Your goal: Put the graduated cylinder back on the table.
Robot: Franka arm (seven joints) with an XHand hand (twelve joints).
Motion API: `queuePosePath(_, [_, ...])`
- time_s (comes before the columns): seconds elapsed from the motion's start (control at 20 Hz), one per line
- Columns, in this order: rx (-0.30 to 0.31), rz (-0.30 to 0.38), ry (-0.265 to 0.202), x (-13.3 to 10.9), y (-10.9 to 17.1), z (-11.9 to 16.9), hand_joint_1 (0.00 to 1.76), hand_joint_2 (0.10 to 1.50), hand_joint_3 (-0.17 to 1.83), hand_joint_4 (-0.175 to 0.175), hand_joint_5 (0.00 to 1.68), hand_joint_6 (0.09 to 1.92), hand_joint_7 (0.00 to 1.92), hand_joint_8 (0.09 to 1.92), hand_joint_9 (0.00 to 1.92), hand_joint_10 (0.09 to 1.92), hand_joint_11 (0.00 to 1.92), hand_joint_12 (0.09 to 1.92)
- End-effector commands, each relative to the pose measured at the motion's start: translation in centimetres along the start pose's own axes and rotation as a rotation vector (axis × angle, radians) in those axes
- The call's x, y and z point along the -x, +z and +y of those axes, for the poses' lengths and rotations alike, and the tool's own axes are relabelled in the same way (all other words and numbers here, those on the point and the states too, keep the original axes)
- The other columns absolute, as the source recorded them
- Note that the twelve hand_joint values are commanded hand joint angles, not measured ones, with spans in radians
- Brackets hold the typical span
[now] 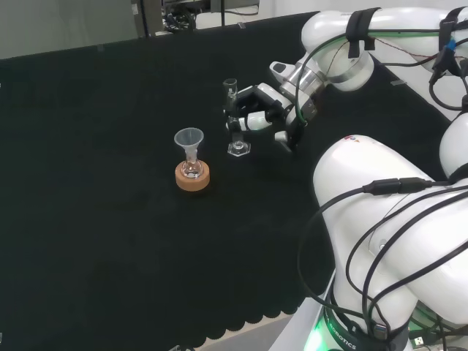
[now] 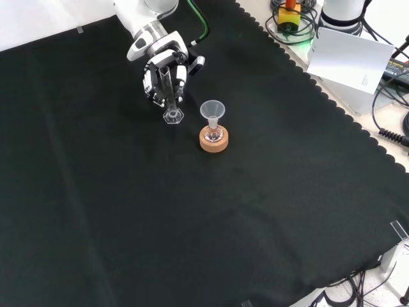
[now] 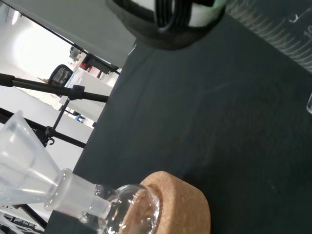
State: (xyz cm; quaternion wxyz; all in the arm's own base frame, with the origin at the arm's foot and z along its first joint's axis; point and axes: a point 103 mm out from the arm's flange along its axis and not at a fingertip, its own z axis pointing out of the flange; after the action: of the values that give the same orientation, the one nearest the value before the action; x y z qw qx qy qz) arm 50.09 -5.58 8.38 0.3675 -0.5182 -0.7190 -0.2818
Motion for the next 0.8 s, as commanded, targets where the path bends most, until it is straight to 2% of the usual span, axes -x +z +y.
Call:
queuePosePath(0.05, [-0.009,-0.027,0.006,-0.03,-0.6,-0.25,1.38,1.08,0.0,-0.175,0.98,0.98,0.85,1.17,1.18,0.7,1.02,0.95])
queuePosePath(0.15, [-0.007,-0.028,0.012,0.04,-0.83,-0.38,1.38,1.09,0.0,-0.175,0.96,1.0,0.84,1.19,1.17,0.73,1.02,0.97])
queuePosePath(0.3, [-0.002,-0.028,0.02,0.14,-1.07,-0.65,1.22,1.08,-0.01,-0.175,1.05,0.88,0.95,0.76,1.15,0.48,1.0,0.97])
queuePosePath(0.4, [-0.006,-0.033,0.023,0.13,-1.12,-0.75,1.19,1.07,0.0,-0.175,1.06,0.86,0.99,0.63,1.17,0.37,0.98,0.98])
queuePosePath(0.55, [-0.015,-0.032,0.032,0.2,-1.16,-0.85,1.19,1.07,0.0,-0.175,1.07,0.85,0.99,0.58,1.18,0.3,0.96,0.99])
queuePosePath(0.65, [-0.019,-0.034,0.041,0.3,-1.18,-0.9,1.18,1.07,0.0,-0.162,1.07,0.86,0.98,0.57,1.18,0.28,0.94,1.0])
queuePosePath(0.7, [-0.019,-0.034,0.043,0.32,-1.22,-0.95,1.17,1.07,0.0,-0.152,1.07,0.86,0.98,0.57,1.18,0.27,0.93,1.0])
queuePosePath(0.8, [-0.023,-0.045,0.043,0.31,-1.28,-1.04,1.23,1.03,-0.05,-0.04,1.0,0.74,0.96,0.56,1.19,0.24,0.91,1.02])
